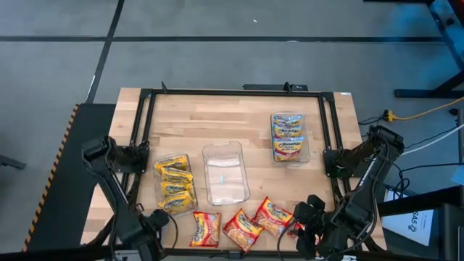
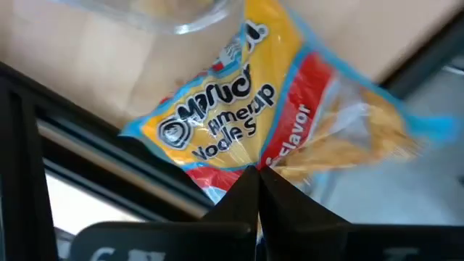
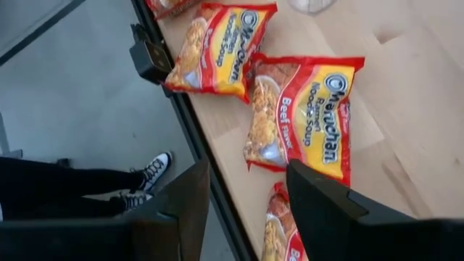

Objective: Sort Maruchan noodles
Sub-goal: Put the blue noodle pack into the right transparent bin

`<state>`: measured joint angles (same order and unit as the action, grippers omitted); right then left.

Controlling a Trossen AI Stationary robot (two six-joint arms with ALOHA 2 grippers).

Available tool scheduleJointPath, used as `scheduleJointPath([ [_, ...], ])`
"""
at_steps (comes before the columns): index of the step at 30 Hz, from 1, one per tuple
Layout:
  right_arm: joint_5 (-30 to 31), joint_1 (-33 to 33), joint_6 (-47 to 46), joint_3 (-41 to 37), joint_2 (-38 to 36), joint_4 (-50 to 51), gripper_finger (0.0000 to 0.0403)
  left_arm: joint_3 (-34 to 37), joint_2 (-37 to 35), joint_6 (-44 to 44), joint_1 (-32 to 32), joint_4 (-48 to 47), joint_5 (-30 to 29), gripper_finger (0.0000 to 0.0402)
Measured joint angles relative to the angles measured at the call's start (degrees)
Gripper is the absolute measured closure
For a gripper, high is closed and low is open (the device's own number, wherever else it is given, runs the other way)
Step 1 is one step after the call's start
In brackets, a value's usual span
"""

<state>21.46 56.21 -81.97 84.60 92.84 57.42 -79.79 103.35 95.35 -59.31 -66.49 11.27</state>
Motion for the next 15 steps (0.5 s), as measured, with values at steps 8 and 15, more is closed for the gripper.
scheduleJointPath([
  [8, -1.56, 0.04, 1.24, 0.04, -0.02, 0.19, 0.0224, -0.03, -9.82, 0.29, 0.02, -0.22, 1.68, 0.0401],
  [15, -1.47, 0.02, 1.92, 0.07, -0.02, 0.14, 0.0224, -0.07, -17.48, 0.48, 0.17, -0.32, 4.28, 0.0401],
])
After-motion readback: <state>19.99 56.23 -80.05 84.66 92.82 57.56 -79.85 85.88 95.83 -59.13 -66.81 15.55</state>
